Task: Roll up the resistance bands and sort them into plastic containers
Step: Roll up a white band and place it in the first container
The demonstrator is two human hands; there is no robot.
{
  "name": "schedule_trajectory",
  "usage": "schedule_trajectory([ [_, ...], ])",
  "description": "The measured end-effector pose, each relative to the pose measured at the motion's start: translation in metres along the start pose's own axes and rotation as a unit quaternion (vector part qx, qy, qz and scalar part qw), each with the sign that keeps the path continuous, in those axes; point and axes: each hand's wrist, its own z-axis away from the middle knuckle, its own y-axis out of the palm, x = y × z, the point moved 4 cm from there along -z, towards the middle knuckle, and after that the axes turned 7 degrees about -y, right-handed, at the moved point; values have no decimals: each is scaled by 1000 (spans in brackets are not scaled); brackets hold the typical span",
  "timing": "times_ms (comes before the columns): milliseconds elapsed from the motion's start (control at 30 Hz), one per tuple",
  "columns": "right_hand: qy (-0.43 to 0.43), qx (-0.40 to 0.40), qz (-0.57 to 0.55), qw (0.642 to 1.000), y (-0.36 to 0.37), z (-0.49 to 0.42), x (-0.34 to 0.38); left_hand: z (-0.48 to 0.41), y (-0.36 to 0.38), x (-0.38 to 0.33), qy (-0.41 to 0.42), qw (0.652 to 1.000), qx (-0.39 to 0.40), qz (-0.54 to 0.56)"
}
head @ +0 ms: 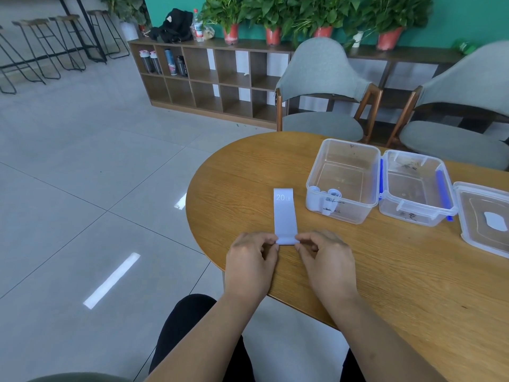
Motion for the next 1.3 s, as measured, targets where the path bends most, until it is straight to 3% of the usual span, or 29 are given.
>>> schedule_trajectory([
  [1300, 6, 12, 2, 1000, -1, -1, 1, -1, 2, 3, 7, 1000, 13, 1],
])
